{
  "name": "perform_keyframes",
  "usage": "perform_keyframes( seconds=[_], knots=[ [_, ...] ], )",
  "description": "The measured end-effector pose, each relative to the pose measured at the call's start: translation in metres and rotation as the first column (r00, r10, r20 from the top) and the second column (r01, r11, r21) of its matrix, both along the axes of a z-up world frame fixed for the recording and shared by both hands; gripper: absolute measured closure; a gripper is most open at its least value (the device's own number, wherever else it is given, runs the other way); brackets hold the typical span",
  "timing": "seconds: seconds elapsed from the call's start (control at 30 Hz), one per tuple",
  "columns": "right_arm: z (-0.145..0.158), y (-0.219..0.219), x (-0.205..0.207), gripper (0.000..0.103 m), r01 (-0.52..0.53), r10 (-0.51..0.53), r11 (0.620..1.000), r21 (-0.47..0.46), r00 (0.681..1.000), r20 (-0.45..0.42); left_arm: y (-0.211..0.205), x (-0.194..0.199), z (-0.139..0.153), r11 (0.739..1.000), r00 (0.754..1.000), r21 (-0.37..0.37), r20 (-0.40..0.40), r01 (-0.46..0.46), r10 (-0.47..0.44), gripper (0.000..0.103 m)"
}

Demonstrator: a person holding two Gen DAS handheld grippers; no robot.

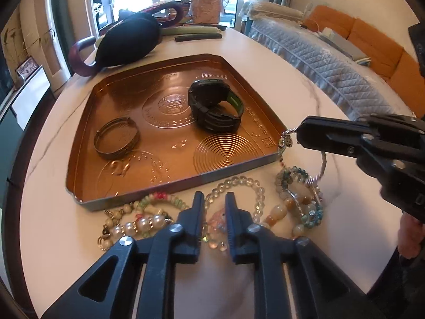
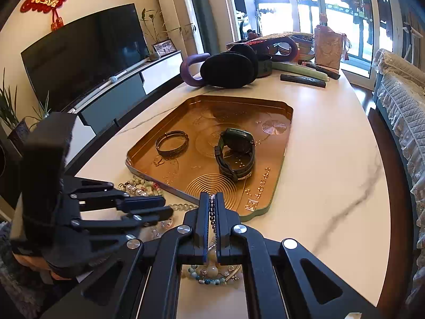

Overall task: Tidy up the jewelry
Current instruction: 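Grasp the clear crystal bead bracelet with the left tool while the right tool holds the chain bracelet, then carry both bracelets over the copper tray and open both tools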

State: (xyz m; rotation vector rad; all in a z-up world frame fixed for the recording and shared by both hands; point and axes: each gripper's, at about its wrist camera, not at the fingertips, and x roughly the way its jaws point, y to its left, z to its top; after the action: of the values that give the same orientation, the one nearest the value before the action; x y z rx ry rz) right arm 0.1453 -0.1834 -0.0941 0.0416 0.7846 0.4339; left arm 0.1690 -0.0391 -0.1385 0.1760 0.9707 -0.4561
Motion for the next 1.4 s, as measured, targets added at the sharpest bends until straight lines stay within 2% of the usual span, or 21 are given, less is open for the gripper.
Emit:
perform_keyframes(
  seconds=[0.13, 0.3, 0.4, 0.63, 0.8, 1.07, 1.4],
  knots=[
    [0.000, -0.004, 0.001, 0.100, 0.008, -0.008, 1.000, 0.009, 1.000, -0.004, 0.002, 0.007, -0.008, 1.000, 1.000, 0.011, -0.016, -0.016, 0.016, 0.083],
    [0.002, -0.006, 0.000, 0.100, 0.011, -0.011, 1.000, 0.013, 1.000, 0.000, -0.002, 0.002, -0.009, 0.999, 1.000, 0.029, 0.022, 0.018, -0.019, 0.081],
    [0.002, -0.005, 0.000, 0.100, 0.008, -0.008, 1.000, 0.014, 1.000, 0.003, -0.004, 0.002, -0.008, 0.999, 0.999, 0.005, 0.001, 0.047, -0.047, 0.095],
    [0.003, -0.001, 0.000, 0.100, 0.003, -0.003, 1.000, 0.005, 1.000, 0.009, -0.002, -0.002, -0.004, 1.000, 1.000, -0.012, -0.006, 0.018, -0.018, 0.095],
    [0.006, -0.001, -0.002, 0.100, 0.006, -0.007, 1.000, 0.010, 1.000, 0.017, 0.016, 0.000, 0.017, 0.995, 1.000, -0.098, -0.003, -0.018, 0.017, 0.095],
    [0.016, 0.000, -0.004, 0.100, 0.009, -0.010, 1.000, 0.022, 0.999, 0.041, 0.035, -0.004, 0.057, 0.983, 0.995, -0.173, 0.075, -0.054, 0.068, 0.095],
    [0.055, 0.021, -0.003, 0.100, -0.019, 0.017, 1.000, 0.014, 0.990, 0.142, 0.049, -0.006, 0.102, 0.957, 0.973, -0.265, 0.166, -0.113, 0.161, 0.095]
  ],
)
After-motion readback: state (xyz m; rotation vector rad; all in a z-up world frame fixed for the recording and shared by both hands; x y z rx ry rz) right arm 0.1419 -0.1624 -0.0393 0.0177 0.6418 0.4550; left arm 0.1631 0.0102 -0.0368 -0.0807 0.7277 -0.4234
